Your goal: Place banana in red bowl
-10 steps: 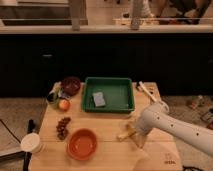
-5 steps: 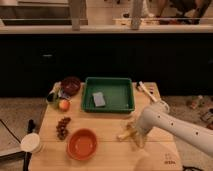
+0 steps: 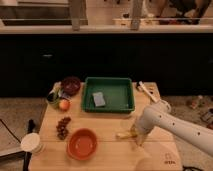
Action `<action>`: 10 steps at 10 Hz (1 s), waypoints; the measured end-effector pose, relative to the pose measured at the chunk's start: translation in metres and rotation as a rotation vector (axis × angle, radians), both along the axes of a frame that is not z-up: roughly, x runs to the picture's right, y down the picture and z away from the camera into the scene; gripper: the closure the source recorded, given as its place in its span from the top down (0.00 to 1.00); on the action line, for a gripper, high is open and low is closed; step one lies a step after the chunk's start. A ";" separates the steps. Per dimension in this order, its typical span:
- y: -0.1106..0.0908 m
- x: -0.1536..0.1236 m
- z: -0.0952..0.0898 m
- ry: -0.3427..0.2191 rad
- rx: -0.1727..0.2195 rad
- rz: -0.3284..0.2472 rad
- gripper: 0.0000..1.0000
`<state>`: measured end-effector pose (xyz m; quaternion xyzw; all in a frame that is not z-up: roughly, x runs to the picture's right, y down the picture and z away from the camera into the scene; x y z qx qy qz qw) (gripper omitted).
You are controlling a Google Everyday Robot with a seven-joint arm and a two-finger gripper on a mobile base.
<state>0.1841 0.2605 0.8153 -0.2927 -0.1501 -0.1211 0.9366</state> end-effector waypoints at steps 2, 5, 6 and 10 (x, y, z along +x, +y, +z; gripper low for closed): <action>-0.002 0.000 -0.002 -0.001 0.001 0.001 0.76; -0.008 -0.011 0.001 0.012 -0.001 -0.002 0.80; -0.010 -0.022 0.002 0.015 -0.009 0.000 0.80; -0.011 -0.027 0.005 0.031 -0.056 -0.001 0.80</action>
